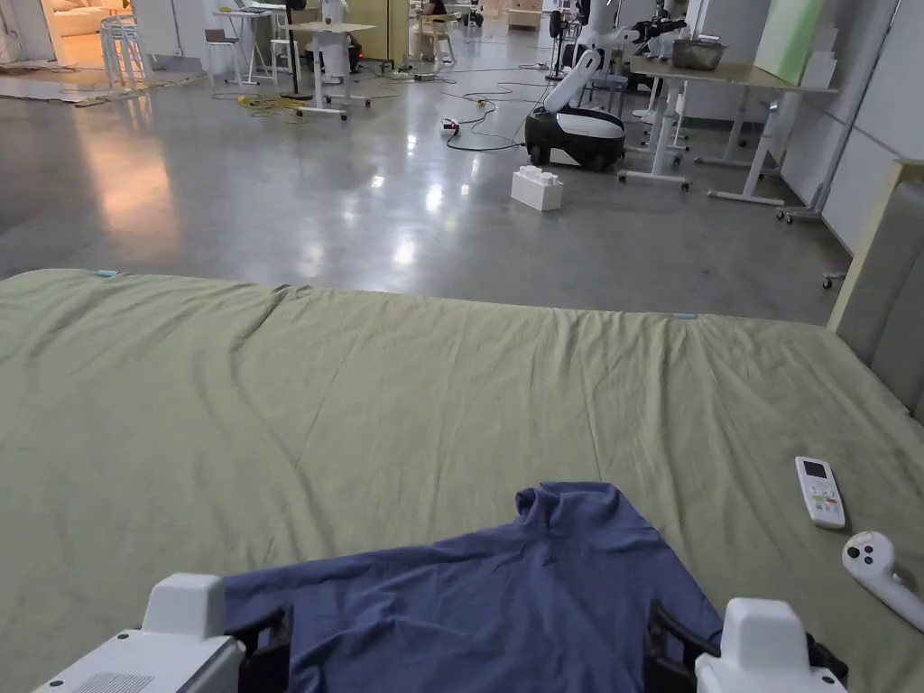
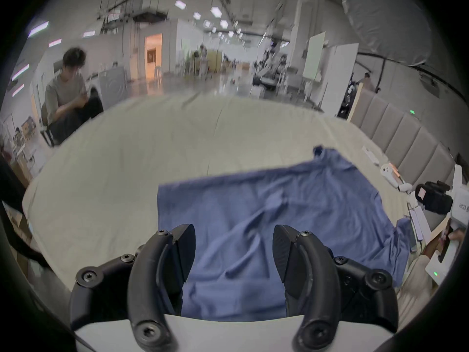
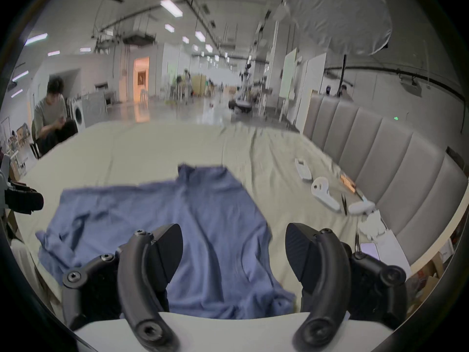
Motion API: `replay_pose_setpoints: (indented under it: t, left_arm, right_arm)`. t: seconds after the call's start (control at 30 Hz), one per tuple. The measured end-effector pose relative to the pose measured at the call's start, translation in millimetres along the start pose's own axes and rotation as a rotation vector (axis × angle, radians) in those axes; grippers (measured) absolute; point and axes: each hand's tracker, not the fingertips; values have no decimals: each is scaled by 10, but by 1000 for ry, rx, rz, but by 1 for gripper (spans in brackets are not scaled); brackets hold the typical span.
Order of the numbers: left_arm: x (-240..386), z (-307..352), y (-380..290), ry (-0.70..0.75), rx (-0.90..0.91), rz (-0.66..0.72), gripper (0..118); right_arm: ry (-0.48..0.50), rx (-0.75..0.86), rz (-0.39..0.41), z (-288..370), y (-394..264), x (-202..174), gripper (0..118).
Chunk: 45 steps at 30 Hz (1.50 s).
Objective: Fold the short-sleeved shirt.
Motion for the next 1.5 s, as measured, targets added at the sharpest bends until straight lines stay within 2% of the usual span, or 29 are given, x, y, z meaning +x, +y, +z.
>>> replay_pose_setpoints:
  t: [0.13,0.2,0.27,0.3,0.33,0.37,0.4,0.43,0.47,0.5,0.57,0.83,0.93,1.0,1.1,1.13,1.2,1.23,1.27,1.33,1.37,1.4,1.5]
  left_arm:
    - [93,101,144,-4,118,11,65]
    - [156,192,206,20,198,2,64]
    - [201,241,243,71,242,-7,51]
    - [210,264,257,80,261,3,40]
    - [210,266,255,61,264,22,21]
    - [211,263,264,30,270,43,14]
    - [217,270,271,32,273,52,13]
    - [227,276,273,40,275,46,5]
    - [222,285,274,43,276,42,4]
    - [209,286,267,42,274,36,4]
    - [172,274,261,27,237,40,1]
    - [-159,81,111,6,55,96,1]
    - [-419,-116,95,30,-35,194,1]
    - [-630,-298,115,28,-103,246,1]
    - [-963,-688,178,57,-199,242,1]
    - [-1029,-748,198,70,-224,246,1]
    - [-1216,-943,226,75,-275,272,2]
    - [-1308,-1051,247,73,-279,301,10]
    - [-1404,-1148,242,73,-297,326,20]
    - [-1519,-1319,261,120,-328,335,50]
    - [-1561,-1399,260,108,-347,335,61]
    - [-1511,-1406,251,117,-361,334,67]
    - [-1523,-1611,186,105,-438,358,68]
  right_arm:
    - [-16,108,-54,43,109,-52,87]
    - [-18,156,-18,59,169,-118,80]
    - [-41,196,-4,81,200,-156,56]
    - [-44,234,15,105,244,-192,41]
    - [-26,241,6,108,252,-197,22]
    - [-1,201,-47,91,228,-203,18]
    - [-8,204,-42,94,230,-224,18]
    - [-22,261,15,118,271,-268,11]
    - [-28,294,43,138,291,-290,3]
    - [-14,262,7,122,267,-301,1]
    - [-23,289,50,138,298,-342,0]
    - [-7,224,29,-5,236,-349,0]
    - [12,151,2,-105,160,-334,0]
    - [8,157,5,-139,101,-323,0]
    - [3,147,42,-207,42,-332,0]
    - [11,120,32,-240,13,-327,0]
    - [9,101,35,-307,-19,-321,0]
    - [7,95,32,-326,-37,-313,0]
    - [6,84,29,-358,-60,-301,0]
    - [4,68,29,-406,-93,-292,0]
    - [5,57,34,-425,-113,-288,0]
    - [7,46,41,-448,-133,-285,0]
    - [9,23,51,-495,-181,-275,0]
